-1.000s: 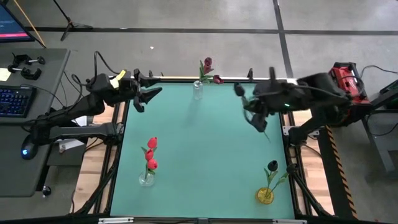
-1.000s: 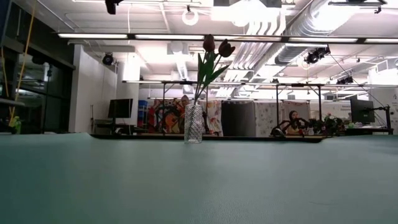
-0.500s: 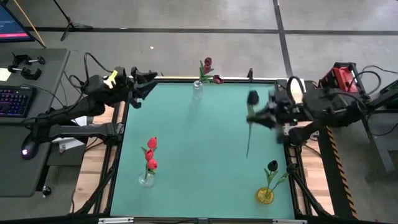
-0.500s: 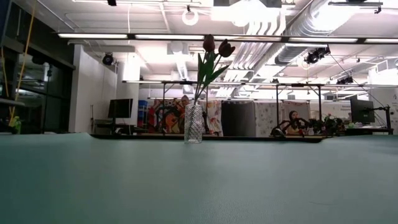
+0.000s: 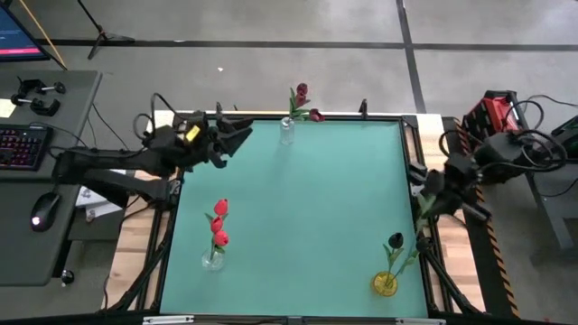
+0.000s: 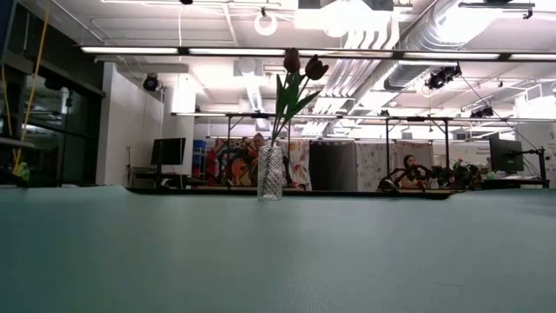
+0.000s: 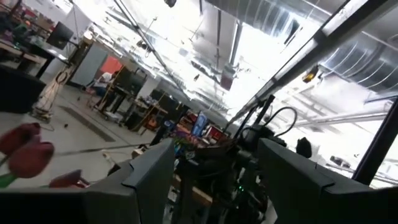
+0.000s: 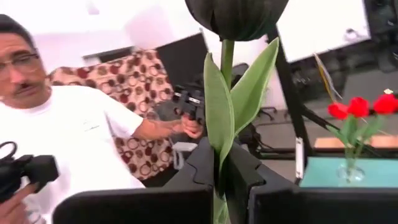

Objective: Sort flowers into vase by color
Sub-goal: Put the black flower into the yellow vase

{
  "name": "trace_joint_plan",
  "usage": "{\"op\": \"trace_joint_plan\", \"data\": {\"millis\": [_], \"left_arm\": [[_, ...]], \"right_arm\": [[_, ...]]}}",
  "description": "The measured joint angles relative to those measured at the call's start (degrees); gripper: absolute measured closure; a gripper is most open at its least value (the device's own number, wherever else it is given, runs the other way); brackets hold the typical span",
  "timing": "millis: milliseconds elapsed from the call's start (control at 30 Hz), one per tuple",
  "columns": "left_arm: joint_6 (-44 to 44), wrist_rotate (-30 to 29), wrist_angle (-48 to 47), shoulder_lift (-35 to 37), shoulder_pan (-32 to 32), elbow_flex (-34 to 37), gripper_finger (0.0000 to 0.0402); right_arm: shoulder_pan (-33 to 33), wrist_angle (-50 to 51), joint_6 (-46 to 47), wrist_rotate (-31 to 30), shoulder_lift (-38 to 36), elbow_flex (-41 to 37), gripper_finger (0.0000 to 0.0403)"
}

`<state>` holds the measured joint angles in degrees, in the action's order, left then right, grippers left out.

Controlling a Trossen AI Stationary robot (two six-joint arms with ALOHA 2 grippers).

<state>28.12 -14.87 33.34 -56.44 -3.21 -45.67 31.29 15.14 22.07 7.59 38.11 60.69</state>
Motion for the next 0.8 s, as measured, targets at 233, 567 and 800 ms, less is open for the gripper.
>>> {"op": "trace_joint_plan", "data": {"millis": [233, 567, 800], "left_arm": [[0.7, -2.6, 3.0, -3.6, 3.2, 0.0, 0.0184], [0.8, -6.4, 3.0, -3.8, 5.5, 0.0, 0.0184], [0.8, -7.1, 3.0, -3.8, 5.6, 0.0, 0.0184]], "right_arm": [[6.2, -6.5, -1.8, 0.0, -2.3, -9.6, 0.0402], [9.1, -14.0, -8.0, -4.1, -2.5, -19.4, 0.0402], [9.9, -11.9, -6.0, -3.1, -2.9, -20.4, 0.0402]]}}
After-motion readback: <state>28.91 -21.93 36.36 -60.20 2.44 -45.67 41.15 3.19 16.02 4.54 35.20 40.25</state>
